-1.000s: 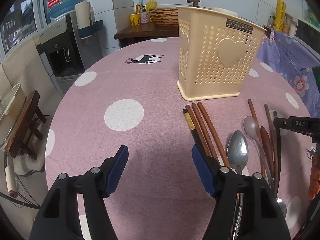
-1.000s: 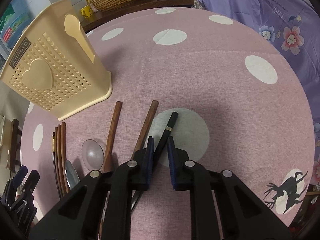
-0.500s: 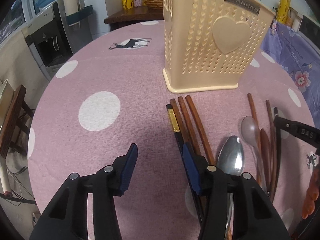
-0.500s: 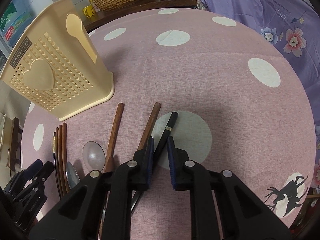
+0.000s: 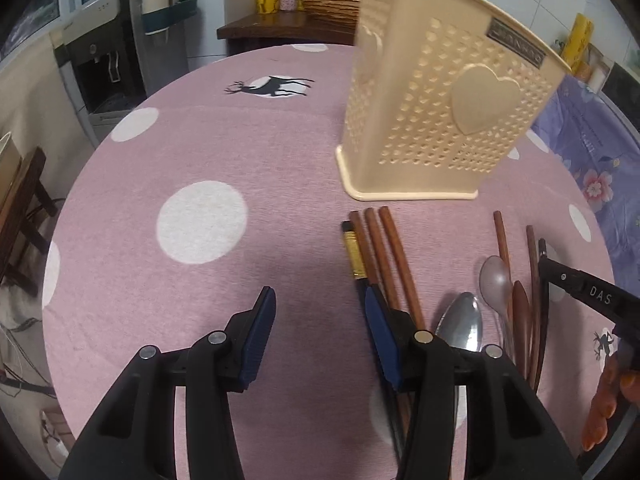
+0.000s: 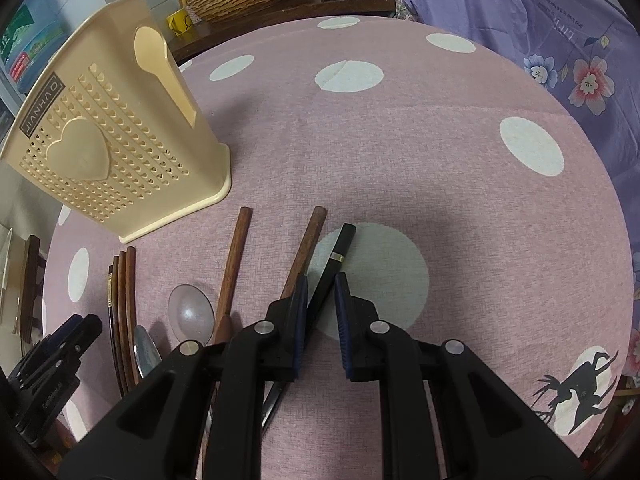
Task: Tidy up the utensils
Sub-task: 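Close the left gripper on the yellow-tipped black chopstick while the right gripper closes on a black chopstick, then lift both held black chopsticks and lower them into the cream utensil holder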
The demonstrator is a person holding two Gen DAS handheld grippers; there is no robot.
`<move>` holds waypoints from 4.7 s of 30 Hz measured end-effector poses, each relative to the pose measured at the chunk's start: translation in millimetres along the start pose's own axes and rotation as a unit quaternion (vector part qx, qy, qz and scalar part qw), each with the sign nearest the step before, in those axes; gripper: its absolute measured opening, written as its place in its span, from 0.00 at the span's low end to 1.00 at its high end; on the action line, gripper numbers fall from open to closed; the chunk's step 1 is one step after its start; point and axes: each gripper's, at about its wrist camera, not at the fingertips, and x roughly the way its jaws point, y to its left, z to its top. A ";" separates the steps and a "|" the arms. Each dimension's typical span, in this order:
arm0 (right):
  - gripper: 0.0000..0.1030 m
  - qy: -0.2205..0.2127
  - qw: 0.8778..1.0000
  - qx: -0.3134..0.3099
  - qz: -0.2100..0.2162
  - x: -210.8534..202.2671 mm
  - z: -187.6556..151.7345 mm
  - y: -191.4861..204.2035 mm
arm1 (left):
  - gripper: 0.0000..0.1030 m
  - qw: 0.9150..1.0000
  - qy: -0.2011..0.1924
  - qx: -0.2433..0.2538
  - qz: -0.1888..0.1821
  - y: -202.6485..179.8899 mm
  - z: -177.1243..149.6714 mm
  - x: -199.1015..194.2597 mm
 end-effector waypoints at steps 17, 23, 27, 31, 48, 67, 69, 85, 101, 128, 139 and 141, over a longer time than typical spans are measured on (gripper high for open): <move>0.15 -0.002 1.000 -0.003 -0.013 2.4 2.4 4.8 | 0.53 1.000 0.018 0.000 0.009 -7.3 7.5 12.9; 0.15 0.005 1.000 0.006 -0.003 2.1 4.6 -0.5 | 0.51 0.999 0.019 0.006 0.034 8.3 7.0 12.6; 0.15 0.003 1.000 0.012 -0.003 3.4 5.1 1.2 | 0.51 1.000 0.021 -0.016 0.013 11.6 10.0 11.2; 0.15 0.002 1.000 0.008 -0.002 3.5 4.6 1.1 | 0.51 0.999 0.024 0.000 0.026 0.8 11.4 15.7; 0.11 0.006 0.998 0.055 0.002 10.3 14.6 -3.0 | 0.11 0.998 0.007 0.009 0.067 -11.7 19.1 20.1; 0.09 -0.121 0.991 -0.028 0.056 -72.9 9.6 5.2 | 0.08 0.996 -0.077 -0.016 -0.028 15.8 27.7 -49.7; 0.09 -0.140 0.987 -0.037 0.076 -95.3 8.2 5.0 | 0.08 0.993 -0.105 -0.011 -0.054 19.2 27.6 -73.3; 0.01 -0.216 0.965 -0.087 0.120 -181.2 -10.0 -7.4 | 0.08 0.971 -0.220 0.053 -0.079 25.4 18.5 -157.2; 0.31 -0.086 0.993 0.007 -0.078 -30.1 6.9 -66.8 | 0.08 0.968 -0.232 0.029 -0.093 35.1 10.9 -165.5; 0.08 -0.119 0.992 -0.007 0.044 -68.6 4.8 -63.4 | 0.08 0.967 -0.237 0.026 -0.088 31.9 10.5 -165.6; 0.08 -0.235 0.965 -0.077 0.085 -185.6 -6.7 -56.9 | 0.08 0.966 -0.245 0.021 -0.085 35.9 6.7 -171.4; 0.08 -0.249 0.961 -0.092 0.076 -194.1 -8.9 -53.0 | 0.08 0.965 -0.248 0.021 -0.085 35.9 7.2 -173.6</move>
